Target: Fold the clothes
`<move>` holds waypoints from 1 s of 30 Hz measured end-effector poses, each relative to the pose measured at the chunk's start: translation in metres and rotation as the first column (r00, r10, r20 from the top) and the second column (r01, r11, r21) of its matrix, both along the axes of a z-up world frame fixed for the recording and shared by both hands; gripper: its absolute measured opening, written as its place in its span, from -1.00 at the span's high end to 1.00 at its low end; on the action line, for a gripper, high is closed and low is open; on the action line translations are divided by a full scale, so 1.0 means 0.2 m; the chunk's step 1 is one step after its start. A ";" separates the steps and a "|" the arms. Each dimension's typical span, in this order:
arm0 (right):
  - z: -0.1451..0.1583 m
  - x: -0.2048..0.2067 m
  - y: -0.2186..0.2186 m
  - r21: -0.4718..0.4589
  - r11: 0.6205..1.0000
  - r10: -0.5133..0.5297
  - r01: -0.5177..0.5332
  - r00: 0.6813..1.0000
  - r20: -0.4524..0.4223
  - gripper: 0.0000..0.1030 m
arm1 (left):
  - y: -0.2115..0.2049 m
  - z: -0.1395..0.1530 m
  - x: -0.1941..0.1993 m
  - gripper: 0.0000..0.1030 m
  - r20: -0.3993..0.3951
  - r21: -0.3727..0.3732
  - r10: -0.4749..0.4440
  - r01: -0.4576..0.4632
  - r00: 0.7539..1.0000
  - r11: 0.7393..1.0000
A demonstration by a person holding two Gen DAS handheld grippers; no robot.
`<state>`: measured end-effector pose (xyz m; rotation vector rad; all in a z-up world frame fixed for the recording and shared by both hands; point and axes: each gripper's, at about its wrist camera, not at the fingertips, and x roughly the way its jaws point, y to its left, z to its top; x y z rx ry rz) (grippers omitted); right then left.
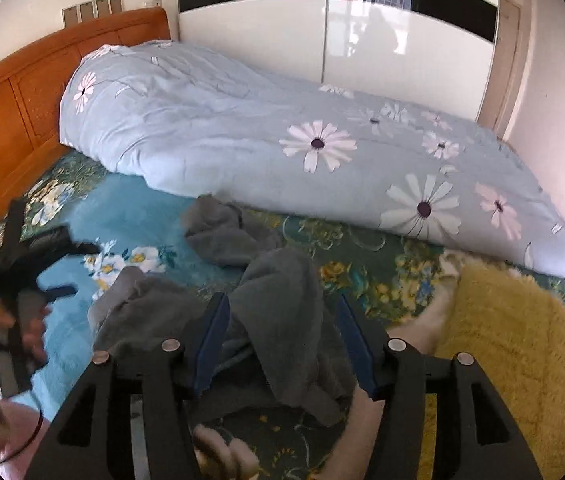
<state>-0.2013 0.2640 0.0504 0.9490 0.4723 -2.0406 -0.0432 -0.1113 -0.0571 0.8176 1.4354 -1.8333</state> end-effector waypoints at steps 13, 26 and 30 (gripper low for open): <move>-0.21 -0.03 0.01 0.092 0.996 -0.021 0.007 0.988 0.153 -0.11 | -0.02 -0.12 -0.11 -0.85 -0.301 0.168 -0.209 0.267 0.930 0.949; -0.30 0.00 -0.04 0.136 0.991 -0.007 -0.021 0.979 0.204 -0.11 | -0.03 -0.17 -0.30 -0.82 -0.180 0.221 -0.244 0.281 0.953 0.934; -0.31 0.00 -0.04 0.149 0.989 -0.008 -0.024 0.977 0.212 -0.11 | 0.03 -0.17 -0.34 -0.01 -0.153 0.195 -0.258 0.285 0.954 0.939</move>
